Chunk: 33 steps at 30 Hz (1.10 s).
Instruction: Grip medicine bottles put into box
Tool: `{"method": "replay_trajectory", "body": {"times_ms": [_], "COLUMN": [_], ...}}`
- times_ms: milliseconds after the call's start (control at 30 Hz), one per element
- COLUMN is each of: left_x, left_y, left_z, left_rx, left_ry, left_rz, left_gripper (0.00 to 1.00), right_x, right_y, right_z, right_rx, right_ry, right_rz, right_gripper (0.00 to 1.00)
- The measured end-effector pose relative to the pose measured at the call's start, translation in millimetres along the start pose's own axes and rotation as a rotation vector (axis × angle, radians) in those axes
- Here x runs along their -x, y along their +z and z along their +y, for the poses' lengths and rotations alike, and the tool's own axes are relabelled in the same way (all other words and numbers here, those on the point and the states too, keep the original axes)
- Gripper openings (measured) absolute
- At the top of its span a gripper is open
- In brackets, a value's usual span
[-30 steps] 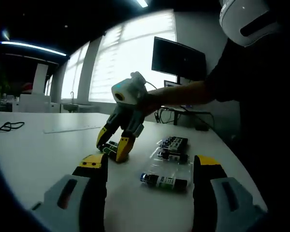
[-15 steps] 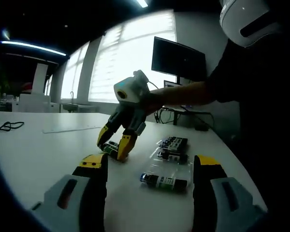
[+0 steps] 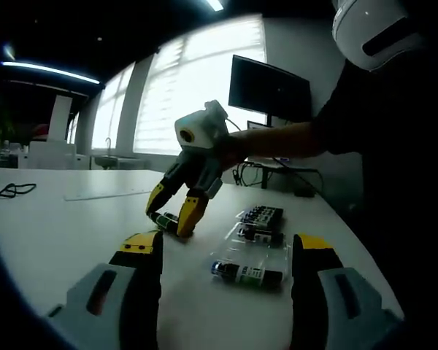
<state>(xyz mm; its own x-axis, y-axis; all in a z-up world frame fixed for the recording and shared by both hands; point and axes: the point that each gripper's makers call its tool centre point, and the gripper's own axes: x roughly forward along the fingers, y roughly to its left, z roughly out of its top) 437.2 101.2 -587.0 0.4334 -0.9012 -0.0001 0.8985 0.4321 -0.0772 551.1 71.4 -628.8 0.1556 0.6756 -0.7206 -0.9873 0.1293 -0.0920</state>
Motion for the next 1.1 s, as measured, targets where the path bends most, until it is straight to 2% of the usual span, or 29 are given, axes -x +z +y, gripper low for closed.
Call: {"method": "replay_trajectory", "body": {"times_ms": [333,633,933,1100], "left_x": [0,0,0,2], "left_y": [-0.1,-1.3,-1.0,-1.1], "left_z": [-0.4,-4.0,-10.8,-14.7], "left_rx": [-0.001,-0.009,-0.018,-0.037], "left_ry": [-0.002,-0.016,-0.029,-0.031], "left_rz": [0.001,0.008,0.013,0.016], "left_gripper": [0.64,0.65,0.65,0.65], "right_x": [16,33,36,35], "right_y": [16.6,23.0,27.0,30.0], "right_z": [22,55,91,106], "right_rx": [0.024,0.049,0.047,0.078], "right_ry": [0.011,0.046,0.096,0.124], "right_rz": [-0.048,-0.090,-0.127,-0.167], "right_gripper": [0.40,0.40,0.40,0.40]}}
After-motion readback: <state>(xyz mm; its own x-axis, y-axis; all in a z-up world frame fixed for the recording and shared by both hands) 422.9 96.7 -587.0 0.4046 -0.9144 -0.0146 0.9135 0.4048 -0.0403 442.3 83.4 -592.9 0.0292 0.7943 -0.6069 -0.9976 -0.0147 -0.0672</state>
